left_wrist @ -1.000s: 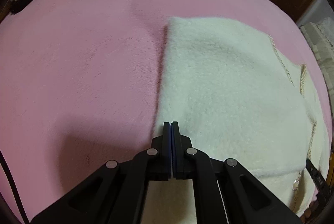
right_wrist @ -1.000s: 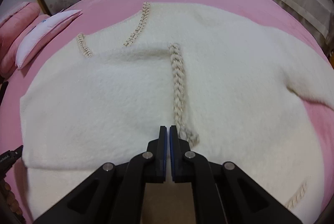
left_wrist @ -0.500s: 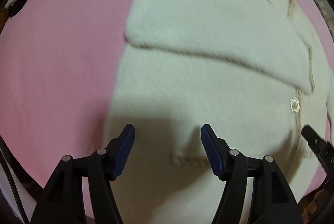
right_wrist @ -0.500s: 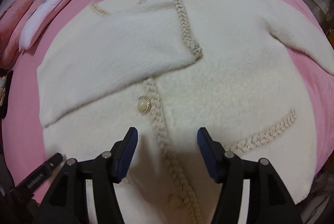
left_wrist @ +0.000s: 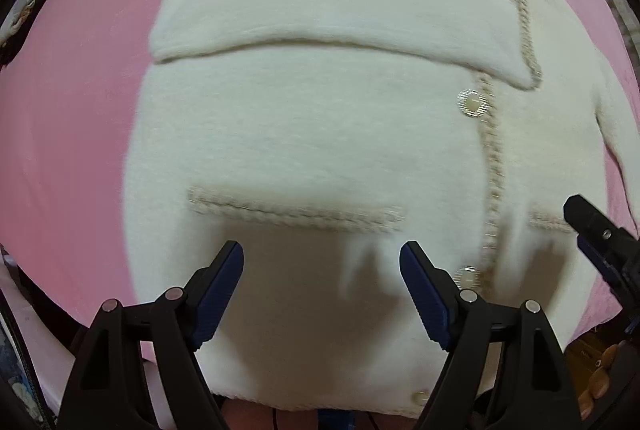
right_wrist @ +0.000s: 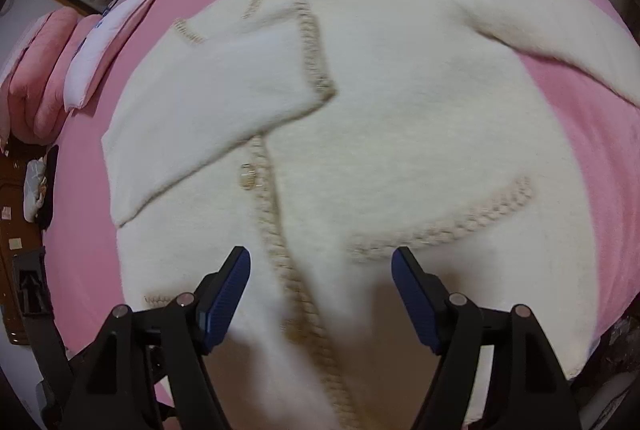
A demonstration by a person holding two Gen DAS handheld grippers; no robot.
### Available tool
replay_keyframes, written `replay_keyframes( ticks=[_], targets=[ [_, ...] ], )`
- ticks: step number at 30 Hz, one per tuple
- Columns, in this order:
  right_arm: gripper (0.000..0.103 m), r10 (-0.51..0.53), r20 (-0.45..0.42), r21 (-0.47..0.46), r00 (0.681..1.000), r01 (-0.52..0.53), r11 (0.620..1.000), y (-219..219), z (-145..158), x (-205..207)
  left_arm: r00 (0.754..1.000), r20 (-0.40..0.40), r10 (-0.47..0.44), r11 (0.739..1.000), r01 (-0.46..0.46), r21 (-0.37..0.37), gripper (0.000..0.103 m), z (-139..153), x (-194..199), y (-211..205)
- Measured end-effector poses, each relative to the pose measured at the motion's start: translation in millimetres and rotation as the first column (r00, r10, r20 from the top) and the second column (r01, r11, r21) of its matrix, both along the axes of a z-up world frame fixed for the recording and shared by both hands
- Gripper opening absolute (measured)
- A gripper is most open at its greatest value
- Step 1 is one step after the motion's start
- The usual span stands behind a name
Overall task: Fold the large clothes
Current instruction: 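Move the right gripper to the other sleeve cuff and grasp it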
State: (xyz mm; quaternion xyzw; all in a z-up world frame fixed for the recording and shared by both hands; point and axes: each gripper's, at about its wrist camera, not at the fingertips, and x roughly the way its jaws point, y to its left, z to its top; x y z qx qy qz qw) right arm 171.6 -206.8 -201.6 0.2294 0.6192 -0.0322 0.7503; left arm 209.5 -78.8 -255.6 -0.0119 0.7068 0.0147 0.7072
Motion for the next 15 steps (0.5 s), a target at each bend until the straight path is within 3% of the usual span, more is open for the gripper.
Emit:
replay_keyframes(
  ticks=[7,15],
  targets=[
    [0.074,-0.066,-0.068,0.097,0.995,0.073,0.993,-88,-14,-22,0.999,-0.028,-0.041,0.998,0.043,0.054,0.08,9,-13,-96],
    [0.075,-0.192,-0.149,0.193,0.97,0.219,0.957,-206,-39,-51,0.989,-0.073,-0.126,0.987,0.132,0.092,0.08,1,8,-193]
  ],
)
